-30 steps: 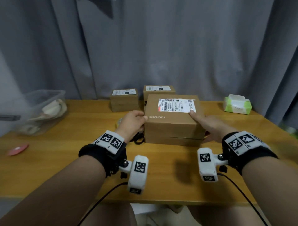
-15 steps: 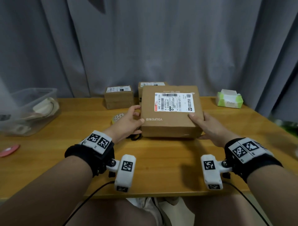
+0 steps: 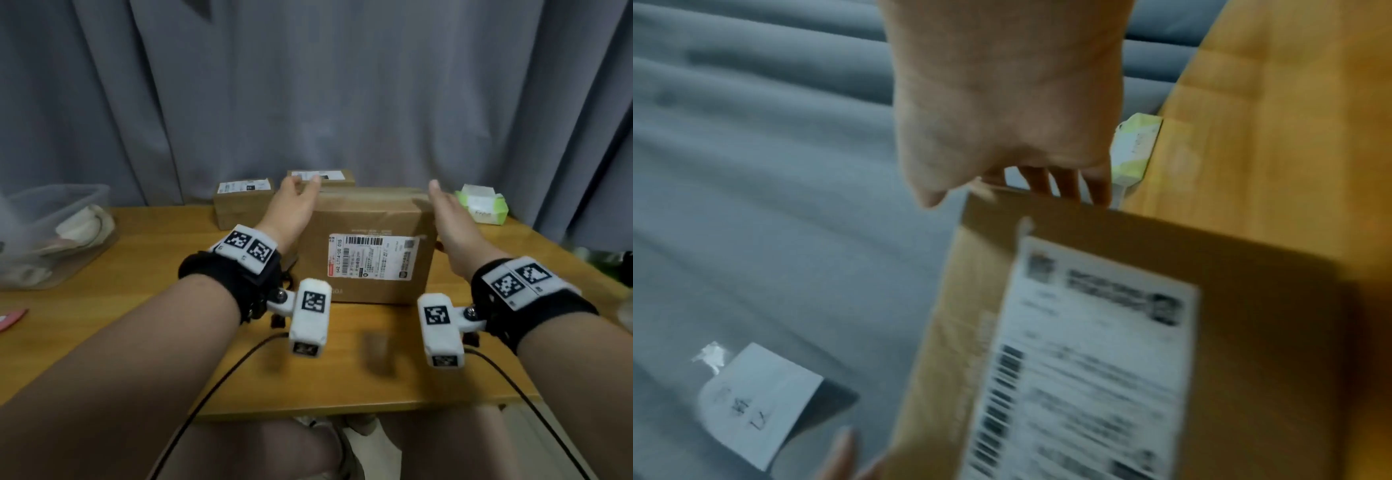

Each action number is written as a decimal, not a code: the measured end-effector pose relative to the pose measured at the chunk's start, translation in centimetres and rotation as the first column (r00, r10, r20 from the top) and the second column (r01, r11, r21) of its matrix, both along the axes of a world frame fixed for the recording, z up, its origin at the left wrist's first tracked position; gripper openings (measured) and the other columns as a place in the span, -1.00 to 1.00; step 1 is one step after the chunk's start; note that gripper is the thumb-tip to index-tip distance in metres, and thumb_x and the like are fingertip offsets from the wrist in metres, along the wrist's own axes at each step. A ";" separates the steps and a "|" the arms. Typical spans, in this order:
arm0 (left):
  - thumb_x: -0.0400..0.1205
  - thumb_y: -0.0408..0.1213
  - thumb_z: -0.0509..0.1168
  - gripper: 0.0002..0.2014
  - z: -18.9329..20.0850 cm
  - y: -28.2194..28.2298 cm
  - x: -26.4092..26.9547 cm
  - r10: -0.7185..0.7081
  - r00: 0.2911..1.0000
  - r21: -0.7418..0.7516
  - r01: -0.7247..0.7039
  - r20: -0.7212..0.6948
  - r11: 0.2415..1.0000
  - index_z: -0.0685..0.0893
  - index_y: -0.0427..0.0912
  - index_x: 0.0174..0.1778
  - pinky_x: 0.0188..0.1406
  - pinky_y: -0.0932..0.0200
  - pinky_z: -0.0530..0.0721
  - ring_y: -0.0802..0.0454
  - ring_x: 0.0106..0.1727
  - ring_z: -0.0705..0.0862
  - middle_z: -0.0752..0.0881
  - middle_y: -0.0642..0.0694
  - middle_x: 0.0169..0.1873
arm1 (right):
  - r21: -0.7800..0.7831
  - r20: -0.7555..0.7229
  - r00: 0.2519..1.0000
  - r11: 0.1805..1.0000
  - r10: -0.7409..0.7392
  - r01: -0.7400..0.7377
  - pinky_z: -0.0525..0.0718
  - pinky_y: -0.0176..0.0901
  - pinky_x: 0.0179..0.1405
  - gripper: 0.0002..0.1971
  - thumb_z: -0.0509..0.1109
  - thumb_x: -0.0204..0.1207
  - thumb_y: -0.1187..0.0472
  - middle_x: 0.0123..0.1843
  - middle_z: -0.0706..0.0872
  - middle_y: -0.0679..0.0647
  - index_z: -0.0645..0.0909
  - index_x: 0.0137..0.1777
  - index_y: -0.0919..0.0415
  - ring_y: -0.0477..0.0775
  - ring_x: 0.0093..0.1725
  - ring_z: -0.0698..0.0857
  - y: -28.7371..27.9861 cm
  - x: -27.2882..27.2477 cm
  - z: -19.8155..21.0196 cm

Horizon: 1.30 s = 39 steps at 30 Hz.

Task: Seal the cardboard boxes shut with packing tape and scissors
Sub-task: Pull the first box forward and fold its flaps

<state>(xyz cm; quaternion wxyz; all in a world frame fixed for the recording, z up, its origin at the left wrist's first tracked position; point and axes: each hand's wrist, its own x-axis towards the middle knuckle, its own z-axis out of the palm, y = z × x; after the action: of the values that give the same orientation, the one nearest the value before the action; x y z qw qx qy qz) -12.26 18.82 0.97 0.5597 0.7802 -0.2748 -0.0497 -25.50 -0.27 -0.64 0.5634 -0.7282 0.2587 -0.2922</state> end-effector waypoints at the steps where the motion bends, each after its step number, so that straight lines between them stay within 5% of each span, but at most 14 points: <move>1: 0.64 0.20 0.11 -0.30 0.4 -0.4 0.3 -0.019 1.000 0.078 0.020 -0.021 0.997 0.20 -0.15 0.60 0.41 -0.12 0.50 -0.11 0.41 0.50 0.45 -0.15 0.47 | -0.060 -0.041 0.999 0.998 -0.013 0.011 0.43 0.13 0.45 -0.39 0.11 0.62 -0.30 0.46 0.51 0.02 0.39 0.52 0.09 0.06 0.37 0.50 0.0 0.6 1.0; 3: 0.65 0.13 0.17 -0.31 0.4 -0.8 0.8 -0.071 0.991 0.186 0.092 -0.114 0.978 0.13 -0.06 0.65 0.29 -0.11 0.60 -0.12 0.31 0.56 0.42 -0.16 0.49 | -0.174 -0.166 0.986 0.984 0.000 -0.029 0.43 0.16 0.47 -0.36 0.21 0.63 -0.20 0.53 0.45 0.12 0.34 0.57 0.21 0.16 0.45 0.46 -0.1 1.7 1.9; 6: 0.67 0.04 0.20 -0.31 -0.3 -0.6 0.7 -0.098 0.978 0.130 0.123 -0.185 0.984 0.05 0.01 0.67 0.25 -0.05 0.62 -0.06 0.27 0.55 0.31 -0.14 0.57 | -0.138 -0.235 0.971 0.988 0.033 -0.067 0.45 0.10 0.47 -0.20 0.40 0.55 -0.10 0.62 0.33 0.14 0.15 0.67 0.20 0.19 0.51 0.41 -0.1 2.3 1.6; 9: 0.69 -0.01 0.20 -0.30 -1.0 0.6 0.9 -0.193 0.973 0.031 0.199 -0.126 0.980 -0.03 0.09 0.67 0.31 0.01 0.60 0.01 0.36 0.52 0.22 -0.07 0.62 | -0.128 -0.143 0.987 0.987 0.074 -0.093 0.39 0.01 0.52 -0.13 0.46 0.52 -0.03 0.66 0.25 0.07 0.06 0.70 0.13 0.11 0.55 0.37 -0.3 1.6 1.3; 12: 0.69 -0.14 0.23 -0.28 -1.7 1.9 0.7 -0.286 0.958 -0.056 0.286 0.021 0.957 -0.07 0.09 0.67 0.21 0.30 0.60 0.26 0.34 0.43 0.19 0.05 0.59 | -0.130 -0.007 0.989 0.980 0.149 -0.149 0.47 -0.13 0.44 -0.08 0.50 0.50 0.13 0.66 0.24 0.03 -0.03 0.71 0.07 0.01 0.53 0.38 -0.6 0.5 0.7; 16: 0.58 -0.08 0.35 -0.16 -3.1 2.5 1.2 -0.303 0.931 -0.034 0.316 0.205 0.948 -0.05 0.18 0.65 0.53 -0.12 0.37 0.05 0.57 0.29 0.08 0.18 0.55 | -0.360 -0.028 0.987 0.919 0.158 -0.157 0.42 -0.25 0.36 0.01 0.57 0.43 0.15 0.59 0.24 0.00 -0.05 0.71 -0.06 -0.08 0.50 0.33 -1.3 -0.4 0.4; 20: 0.57 -0.24 0.38 -0.09 -4.9 1.6 1.1 -0.298 0.927 0.081 0.287 0.227 0.954 -0.11 0.19 0.65 0.58 -0.08 0.28 -0.04 0.65 0.09 -0.12 0.08 0.64 | -0.461 -0.182 0.975 0.865 0.129 -0.201 0.21 0.00 0.61 0.14 0.62 0.36 0.21 0.67 0.11 0.00 -0.16 0.70 -0.13 -0.06 0.59 0.15 -1.5 -0.3 -1.5; 23: 0.60 0.11 0.27 -0.25 -6.0 0.8 0.6 -0.235 0.940 0.244 0.174 0.249 0.954 0.04 0.20 0.64 0.54 -0.15 0.31 -0.06 0.61 0.18 0.03 0.04 0.64 | -0.389 -0.188 0.977 0.907 0.096 -0.164 0.36 -0.20 0.46 -0.26 0.53 0.46 0.03 0.45 0.29 0.00 0.29 0.59 0.02 -0.11 0.42 0.32 -1.3 -0.2 -3.4; 25: 0.66 0.18 0.09 -0.51 -5.7 0.0 0.1 -0.161 0.928 0.305 0.055 0.335 0.951 0.45 0.07 0.46 0.46 -0.17 0.41 -0.11 0.48 0.38 0.37 -0.06 0.48 | -0.387 -0.139 0.990 0.921 0.002 -0.056 0.40 -0.38 0.19 -0.68 0.35 0.58 -0.08 0.25 0.34 0.06 0.58 0.19 0.11 -0.01 0.28 0.43 -1.0 0.2 -3.6; 28: 0.71 0.04 0.09 -0.71 -4.9 -0.7 -0.4 -0.030 0.904 0.262 -0.092 0.427 0.961 0.59 -0.07 -0.04 0.20 0.00 0.52 -0.11 0.16 0.52 0.52 -0.04 0.06 | -0.477 -0.117 0.981 0.875 -0.154 0.081 0.49 -0.08 0.19 -0.72 0.32 0.59 -0.10 0.04 0.49 0.09 0.51 -0.13 0.12 0.14 0.22 0.49 -1.2 1.0 -3.5; 30: 0.70 -0.05 0.17 -0.83 -4.9 -0.4 -0.3 -0.010 0.905 0.259 -0.110 0.425 0.960 0.58 -0.04 -0.02 0.21 0.05 0.49 -0.09 0.18 0.49 0.47 0.01 0.03 | -0.424 -0.107 0.981 0.900 -0.162 0.103 0.55 0.03 0.17 -0.76 0.39 0.54 -0.07 0.06 0.51 0.09 0.51 -0.13 0.09 0.14 0.13 0.55 -1.2 1.0 -3.9; 34: 0.74 -0.14 0.11 -0.78 -5.3 0.7 -0.3 -0.059 0.926 0.269 -0.047 0.372 0.962 0.57 -0.09 0.19 0.27 0.13 0.39 -0.03 0.28 0.42 0.41 0.05 0.09 | -0.362 -0.087 0.994 0.931 -0.068 0.032 0.45 -0.08 0.12 -0.80 0.33 0.59 -0.02 0.23 0.47 0.11 0.57 0.06 0.07 0.07 0.16 0.50 -0.9 -0.4 -4.9; 39: 0.74 -0.27 0.01 -0.72 -4.9 1.4 -0.2 0.030 0.858 0.341 -0.236 0.512 0.910 0.59 -0.05 0.23 0.31 -0.02 0.39 -0.09 0.27 0.43 0.56 -0.01 0.22 | -0.301 -0.137 0.978 0.934 0.159 -0.194 0.68 -0.17 -0.15 -0.77 0.40 0.56 0.03 0.15 0.50 0.11 0.58 0.13 0.12 0.08 0.03 0.63 -0.3 -2.3 -3.5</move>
<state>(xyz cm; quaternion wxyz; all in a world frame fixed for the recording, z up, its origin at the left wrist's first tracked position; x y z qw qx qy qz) -12.42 20.20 -3.97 0.3048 0.8798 -0.3377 0.1378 -27.83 -0.54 -4.17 0.4496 -0.8436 0.1734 -0.2370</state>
